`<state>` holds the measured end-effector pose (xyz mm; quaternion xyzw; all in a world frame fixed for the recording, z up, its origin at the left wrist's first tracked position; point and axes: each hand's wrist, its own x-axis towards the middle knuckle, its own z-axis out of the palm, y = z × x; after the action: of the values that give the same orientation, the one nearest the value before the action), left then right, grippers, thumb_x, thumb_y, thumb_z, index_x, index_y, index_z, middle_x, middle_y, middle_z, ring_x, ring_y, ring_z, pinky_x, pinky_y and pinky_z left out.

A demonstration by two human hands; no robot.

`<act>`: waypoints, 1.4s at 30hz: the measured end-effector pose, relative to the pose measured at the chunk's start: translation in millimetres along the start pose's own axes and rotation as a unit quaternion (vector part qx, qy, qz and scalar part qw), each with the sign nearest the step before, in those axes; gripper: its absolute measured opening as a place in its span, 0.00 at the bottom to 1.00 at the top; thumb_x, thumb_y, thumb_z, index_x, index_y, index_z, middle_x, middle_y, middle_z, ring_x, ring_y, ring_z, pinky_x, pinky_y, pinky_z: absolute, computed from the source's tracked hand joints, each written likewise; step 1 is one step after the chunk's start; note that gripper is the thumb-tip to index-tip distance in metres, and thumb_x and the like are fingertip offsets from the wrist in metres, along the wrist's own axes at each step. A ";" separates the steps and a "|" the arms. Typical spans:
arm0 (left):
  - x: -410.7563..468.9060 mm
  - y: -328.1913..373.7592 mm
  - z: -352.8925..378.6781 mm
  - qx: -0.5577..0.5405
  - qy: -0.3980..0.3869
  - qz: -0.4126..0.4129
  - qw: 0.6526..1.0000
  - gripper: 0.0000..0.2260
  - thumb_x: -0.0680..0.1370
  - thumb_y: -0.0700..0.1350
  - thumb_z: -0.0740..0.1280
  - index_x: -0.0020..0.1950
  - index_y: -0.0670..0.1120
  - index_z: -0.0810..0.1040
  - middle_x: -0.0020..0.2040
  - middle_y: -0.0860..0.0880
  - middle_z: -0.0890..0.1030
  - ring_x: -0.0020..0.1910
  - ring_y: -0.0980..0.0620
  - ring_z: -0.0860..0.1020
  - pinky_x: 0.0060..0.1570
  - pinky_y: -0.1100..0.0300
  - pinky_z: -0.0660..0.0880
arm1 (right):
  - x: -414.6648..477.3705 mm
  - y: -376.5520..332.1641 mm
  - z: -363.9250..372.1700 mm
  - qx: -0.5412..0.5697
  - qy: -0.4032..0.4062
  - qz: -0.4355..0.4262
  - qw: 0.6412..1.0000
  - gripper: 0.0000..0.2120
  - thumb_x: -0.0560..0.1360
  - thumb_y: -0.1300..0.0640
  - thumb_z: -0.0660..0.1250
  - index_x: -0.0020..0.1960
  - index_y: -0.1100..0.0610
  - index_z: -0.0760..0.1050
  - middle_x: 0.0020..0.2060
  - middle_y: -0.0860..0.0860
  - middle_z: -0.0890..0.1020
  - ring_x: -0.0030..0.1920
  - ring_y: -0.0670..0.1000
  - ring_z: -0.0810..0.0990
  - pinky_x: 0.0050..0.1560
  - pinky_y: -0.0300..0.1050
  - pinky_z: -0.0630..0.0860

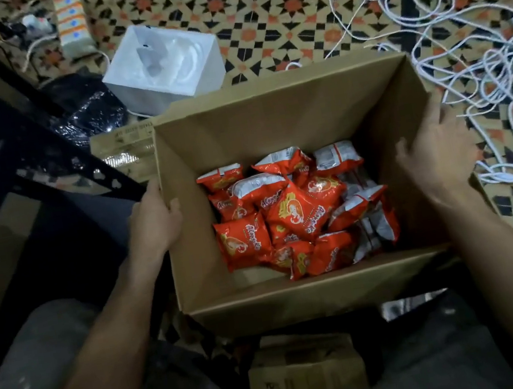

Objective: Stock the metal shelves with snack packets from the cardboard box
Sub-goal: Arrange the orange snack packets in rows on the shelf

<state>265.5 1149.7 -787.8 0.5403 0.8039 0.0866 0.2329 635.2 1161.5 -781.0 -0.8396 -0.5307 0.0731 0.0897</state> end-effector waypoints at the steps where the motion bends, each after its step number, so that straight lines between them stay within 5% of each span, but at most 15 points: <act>1: -2.8 -5.2 0.8 -0.018 -0.025 -0.005 1.000 0.18 0.79 0.43 0.64 0.69 0.46 0.68 0.60 0.41 0.80 0.60 0.37 0.76 0.58 0.50 0.71 | -6.3 2.2 1.5 -0.005 -0.002 -0.010 1.000 0.41 0.76 0.56 0.68 0.80 0.62 0.49 0.73 0.67 0.64 0.70 0.68 0.65 0.66 0.65 0.66; 6: -20.0 -29.8 -14.3 -0.119 -0.114 -0.008 0.986 0.33 0.73 0.41 0.70 0.76 0.51 0.61 0.60 0.49 0.78 0.57 0.48 0.78 0.58 0.53 0.75 | -39.8 10.9 -1.1 -0.003 -0.028 -0.046 0.999 0.42 0.75 0.57 0.69 0.80 0.62 0.48 0.74 0.69 0.59 0.72 0.69 0.61 0.71 0.65 0.60; 11: -33.4 -49.1 -29.0 -0.022 -0.143 0.030 0.989 0.34 0.75 0.38 0.68 0.77 0.51 0.58 0.63 0.46 0.75 0.62 0.45 0.75 0.63 0.50 0.72 | -80.4 13.1 4.4 -0.006 -0.036 -0.071 0.997 0.39 0.75 0.55 0.69 0.80 0.62 0.53 0.77 0.68 0.50 0.77 0.68 0.50 0.75 0.62 0.50; 14: -46.2 -56.0 -30.7 -0.031 -0.159 0.045 0.986 0.34 0.76 0.39 0.69 0.78 0.51 0.57 0.63 0.48 0.75 0.64 0.46 0.74 0.61 0.56 0.70 | -104.4 12.0 6.4 -0.025 -0.059 -0.110 0.992 0.37 0.77 0.53 0.68 0.79 0.61 0.54 0.78 0.67 0.46 0.79 0.65 0.43 0.76 0.61 0.40; 18: -57.6 -71.1 -34.7 -0.033 -0.156 0.038 0.986 0.30 0.75 0.40 0.69 0.74 0.52 0.63 0.59 0.50 0.76 0.59 0.48 0.76 0.55 0.59 0.71 | -123.8 -11.0 7.8 -0.114 -0.220 -0.210 0.946 0.35 0.79 0.44 0.64 0.80 0.55 0.54 0.80 0.61 0.50 0.80 0.61 0.46 0.77 0.60 0.43; 21: -68.5 -79.4 -35.1 -0.036 -0.132 0.016 0.991 0.25 0.76 0.39 0.68 0.70 0.51 0.66 0.56 0.48 0.78 0.56 0.46 0.78 0.51 0.58 0.71 | -115.6 -38.9 17.0 -0.148 -0.342 -0.284 0.883 0.38 0.76 0.40 0.67 0.79 0.52 0.56 0.77 0.57 0.61 0.76 0.60 0.62 0.75 0.58 0.60; 26: -93.5 -75.5 -24.1 -0.042 -0.050 -0.034 0.997 0.26 0.77 0.42 0.67 0.74 0.51 0.64 0.60 0.42 0.78 0.58 0.40 0.77 0.54 0.52 0.74 | -115.4 -52.5 48.7 -0.318 -0.463 -0.331 0.758 0.39 0.72 0.44 0.74 0.76 0.53 0.60 0.73 0.55 0.69 0.72 0.58 0.70 0.69 0.54 0.70; 30: -107.9 -59.4 -6.8 0.002 0.152 0.102 0.983 0.31 0.75 0.38 0.68 0.77 0.45 0.61 0.75 0.43 0.65 0.71 0.42 0.66 0.68 0.47 0.67 | -117.0 -31.8 77.9 -0.308 -0.450 -0.354 0.760 0.27 0.76 0.54 0.72 0.72 0.54 0.67 0.69 0.55 0.73 0.68 0.56 0.74 0.66 0.54 0.72; 32: -109.1 -42.6 2.4 -0.018 0.180 0.168 0.969 0.26 0.77 0.38 0.67 0.75 0.42 0.66 0.76 0.44 0.64 0.72 0.43 0.65 0.71 0.48 0.65 | -110.4 -29.4 80.5 -0.271 -0.450 -0.357 0.772 0.25 0.77 0.56 0.71 0.71 0.55 0.68 0.68 0.55 0.74 0.67 0.56 0.74 0.66 0.52 0.72; 37: -102.4 -31.7 32.1 0.004 0.010 0.216 0.976 0.19 0.79 0.42 0.66 0.69 0.45 0.73 0.70 0.49 0.72 0.68 0.48 0.71 0.69 0.51 0.67 | -110.4 -25.9 97.1 -0.334 -0.495 -0.378 0.708 0.48 0.68 0.50 0.79 0.79 0.50 0.55 0.77 0.54 0.62 0.75 0.59 0.64 0.72 0.59 0.64; 40: -97.2 -35.4 40.5 0.037 -0.049 0.211 0.975 0.16 0.79 0.45 0.66 0.67 0.46 0.75 0.67 0.50 0.75 0.65 0.49 0.74 0.64 0.52 0.71 | -113.7 -26.2 105.8 -0.318 -0.467 -0.414 0.714 0.33 0.73 0.53 0.74 0.74 0.52 0.64 0.72 0.54 0.71 0.71 0.56 0.70 0.71 0.56 0.68; 42: -92.0 -36.0 43.6 0.050 -0.071 0.193 0.977 0.17 0.80 0.45 0.66 0.68 0.46 0.74 0.66 0.50 0.75 0.65 0.50 0.74 0.64 0.53 0.71 | -109.9 -35.5 102.9 -0.258 -0.441 -0.421 0.749 0.19 0.78 0.50 0.67 0.67 0.54 0.71 0.65 0.54 0.76 0.64 0.56 0.75 0.65 0.51 0.71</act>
<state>284.4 1046.8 -814.2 0.7013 0.6691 0.0510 0.2407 534.8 1084.6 -870.1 -0.3963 -0.8098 0.2501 -0.3530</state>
